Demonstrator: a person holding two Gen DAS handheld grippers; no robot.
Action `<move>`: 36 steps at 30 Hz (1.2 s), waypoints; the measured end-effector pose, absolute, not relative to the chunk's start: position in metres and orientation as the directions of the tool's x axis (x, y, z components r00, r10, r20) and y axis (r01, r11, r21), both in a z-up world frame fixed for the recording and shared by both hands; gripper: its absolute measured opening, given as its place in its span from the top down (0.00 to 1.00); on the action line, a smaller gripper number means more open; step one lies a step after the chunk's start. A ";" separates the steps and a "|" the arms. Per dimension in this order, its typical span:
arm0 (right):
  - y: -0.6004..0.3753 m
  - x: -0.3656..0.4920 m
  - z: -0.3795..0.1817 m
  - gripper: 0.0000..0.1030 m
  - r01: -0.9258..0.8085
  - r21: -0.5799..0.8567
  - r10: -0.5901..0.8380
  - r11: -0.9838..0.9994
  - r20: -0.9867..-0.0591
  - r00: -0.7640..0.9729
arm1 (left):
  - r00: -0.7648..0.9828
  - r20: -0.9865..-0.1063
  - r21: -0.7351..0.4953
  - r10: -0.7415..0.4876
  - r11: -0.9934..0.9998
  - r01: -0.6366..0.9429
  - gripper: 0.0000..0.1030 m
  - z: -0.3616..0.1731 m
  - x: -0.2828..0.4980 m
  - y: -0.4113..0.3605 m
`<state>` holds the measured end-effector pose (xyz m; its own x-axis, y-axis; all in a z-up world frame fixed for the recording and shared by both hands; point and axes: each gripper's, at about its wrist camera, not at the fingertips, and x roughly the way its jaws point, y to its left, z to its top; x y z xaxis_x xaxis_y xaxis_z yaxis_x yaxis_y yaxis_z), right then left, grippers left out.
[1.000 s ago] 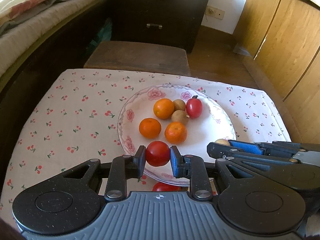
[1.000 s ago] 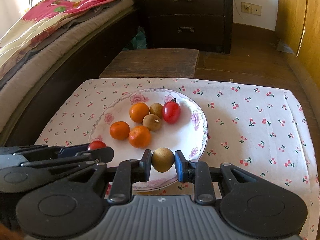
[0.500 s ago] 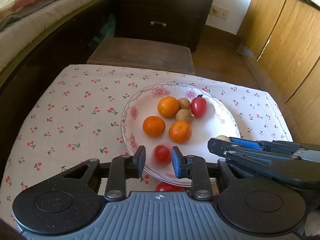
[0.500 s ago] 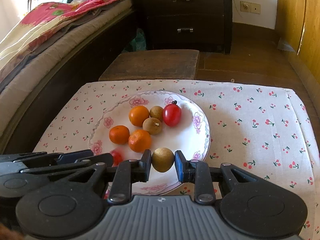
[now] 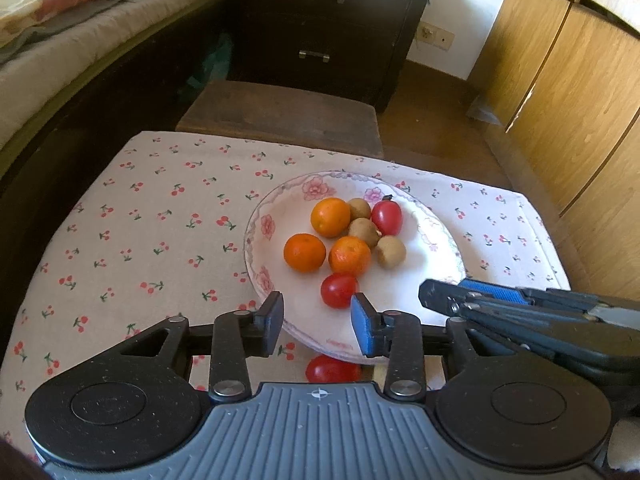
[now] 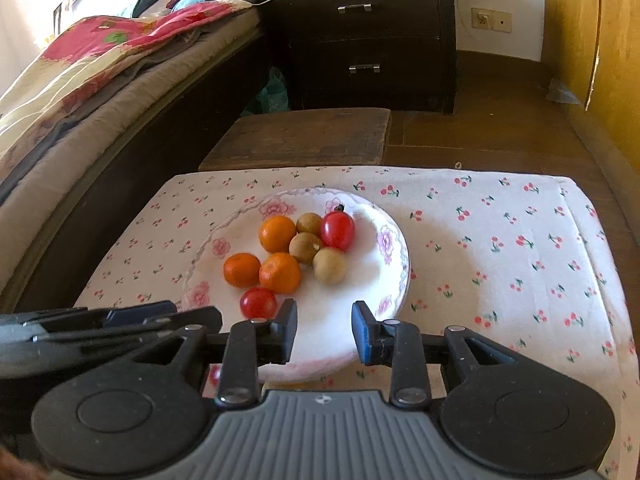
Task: Organize fruits
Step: 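Open the left tool to drop the tomato while the right tool drops the yellow fruit, then grasp another yellow fruit with the right tool while the left tool grasps a red tomato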
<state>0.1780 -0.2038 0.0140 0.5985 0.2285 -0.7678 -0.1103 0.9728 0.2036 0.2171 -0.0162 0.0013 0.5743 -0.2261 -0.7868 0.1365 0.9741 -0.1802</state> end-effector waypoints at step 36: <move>-0.182 0.151 -0.027 0.69 -0.149 0.187 0.238 0.971 -0.824 0.514 | 0.541 -0.796 -0.229 -0.273 0.962 0.148 0.46 0.002 0.183 0.012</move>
